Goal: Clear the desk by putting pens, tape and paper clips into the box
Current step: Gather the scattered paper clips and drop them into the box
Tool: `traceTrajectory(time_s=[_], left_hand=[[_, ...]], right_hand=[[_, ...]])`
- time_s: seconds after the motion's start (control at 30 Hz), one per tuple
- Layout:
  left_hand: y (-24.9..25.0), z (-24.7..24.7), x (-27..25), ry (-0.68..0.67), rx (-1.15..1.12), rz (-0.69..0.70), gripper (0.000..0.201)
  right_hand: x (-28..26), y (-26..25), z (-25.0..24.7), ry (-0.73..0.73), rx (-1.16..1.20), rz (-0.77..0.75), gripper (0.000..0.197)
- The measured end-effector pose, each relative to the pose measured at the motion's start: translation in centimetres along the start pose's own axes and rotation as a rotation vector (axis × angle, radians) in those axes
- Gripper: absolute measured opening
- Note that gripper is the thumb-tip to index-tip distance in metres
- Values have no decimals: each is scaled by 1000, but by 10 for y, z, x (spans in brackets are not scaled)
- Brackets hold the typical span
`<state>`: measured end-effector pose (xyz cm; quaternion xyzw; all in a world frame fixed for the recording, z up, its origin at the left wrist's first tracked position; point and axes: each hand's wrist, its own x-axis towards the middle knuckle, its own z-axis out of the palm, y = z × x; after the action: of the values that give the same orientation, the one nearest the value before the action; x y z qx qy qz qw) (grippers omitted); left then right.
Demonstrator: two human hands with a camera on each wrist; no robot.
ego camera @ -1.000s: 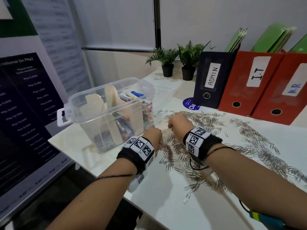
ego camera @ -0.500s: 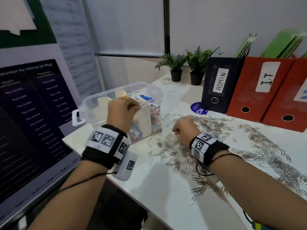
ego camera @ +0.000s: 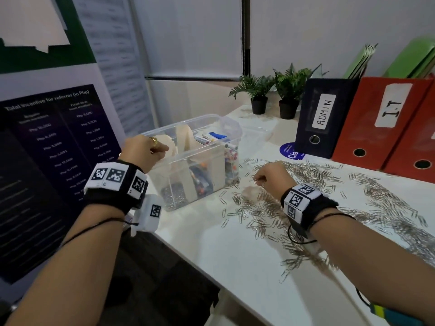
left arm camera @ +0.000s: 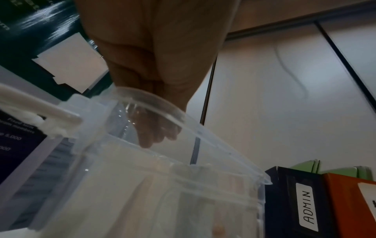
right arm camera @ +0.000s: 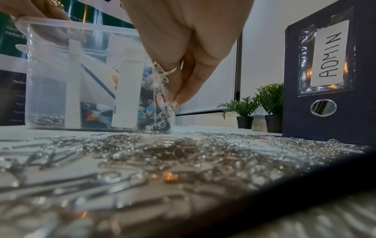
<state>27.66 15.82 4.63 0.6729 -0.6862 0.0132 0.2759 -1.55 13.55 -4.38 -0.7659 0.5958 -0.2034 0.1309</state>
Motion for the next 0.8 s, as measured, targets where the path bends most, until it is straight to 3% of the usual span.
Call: traceTrajectory(time_s=[0.27, 0.5, 0.63, 0.7, 0.8], left_hand=[[-1, -3, 3, 16, 14, -5, 15], [-4, -11, -1, -15, -98, -50, 32], [-10, -13, -7, -39, 132, -91, 51], [-14, -11, -11, -101, 236, -149, 57], [-12, -6, -17, -88, 233, -202, 57]], right_hand=[[0, -21, -12, 159, 53, -57, 20], [29, -122, -50, 310, 272, -292, 19], [49, -178, -40, 185, 265, -377, 21], [57, -197, -30, 54, 174, -383, 23], [65, -206, -20, -171, 80, -337, 37]])
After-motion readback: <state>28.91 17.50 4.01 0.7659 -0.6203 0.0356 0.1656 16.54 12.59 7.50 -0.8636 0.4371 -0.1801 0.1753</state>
